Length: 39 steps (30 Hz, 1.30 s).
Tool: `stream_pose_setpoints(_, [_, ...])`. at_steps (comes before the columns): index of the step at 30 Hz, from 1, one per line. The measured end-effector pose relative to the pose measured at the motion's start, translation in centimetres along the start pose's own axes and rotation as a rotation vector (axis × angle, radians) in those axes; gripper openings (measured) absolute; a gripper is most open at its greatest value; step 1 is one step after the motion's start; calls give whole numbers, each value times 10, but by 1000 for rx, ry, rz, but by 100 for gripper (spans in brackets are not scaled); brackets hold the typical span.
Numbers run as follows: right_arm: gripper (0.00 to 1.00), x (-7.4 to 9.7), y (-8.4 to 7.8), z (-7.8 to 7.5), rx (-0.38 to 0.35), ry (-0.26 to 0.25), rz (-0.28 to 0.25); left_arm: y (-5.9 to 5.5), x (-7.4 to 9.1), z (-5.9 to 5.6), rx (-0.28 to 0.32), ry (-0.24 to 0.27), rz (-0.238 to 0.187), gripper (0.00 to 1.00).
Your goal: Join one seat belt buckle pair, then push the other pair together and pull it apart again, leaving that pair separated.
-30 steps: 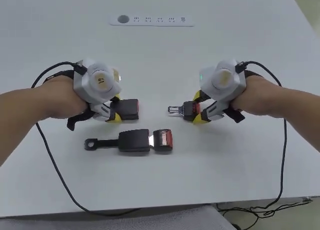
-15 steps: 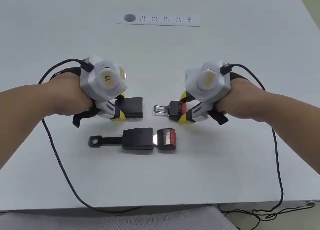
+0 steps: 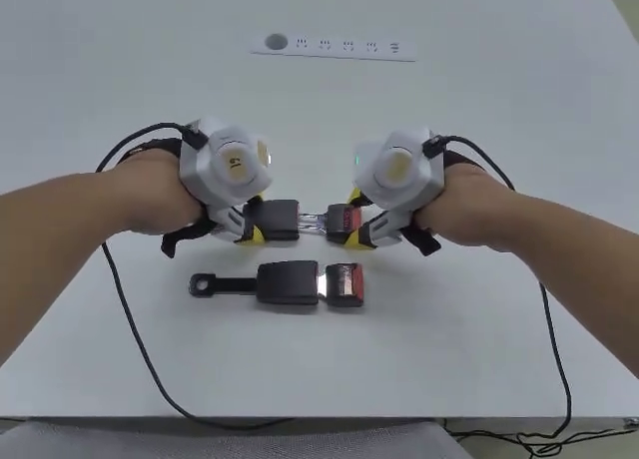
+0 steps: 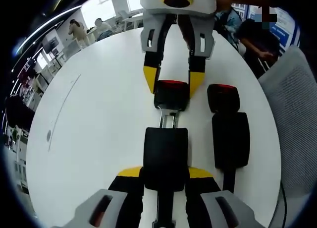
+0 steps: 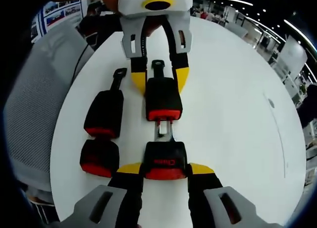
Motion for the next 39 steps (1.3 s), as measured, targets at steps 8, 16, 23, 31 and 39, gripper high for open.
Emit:
stream_pose_setpoints(8, [32, -9, 5, -5, -20, 17, -14, -1, -1, 1, -3, -7, -8, 32])
stream_pose_setpoints(16, [31, -9, 8, -6, -18, 23, -20, 1, -1, 1, -6, -27, 0, 32])
stream_pose_setpoints(23, [30, -10, 11, -7, -11, 24, -5, -2, -2, 3, -11, -36, -27, 31])
stream_pose_setpoints(31, [30, -16, 24, -5, -4, 16, -1, -2, -1, 3, -14, -36, -31, 31])
stream_pose_setpoints(39, [30, -15, 27, -4, -24, 6, 11, -1, -2, 3, -19, -45, -25, 31])
Point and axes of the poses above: the centre of the closed fingertips' face, and the gripper's own axes: x roughly backward along the fingers, z roughly to its left, y roughly out of its top, the point moved 8 cm from there along x, roughly backward along the fingers, and after that the axes turned 5 degrees about z, right-handed, at the moved point
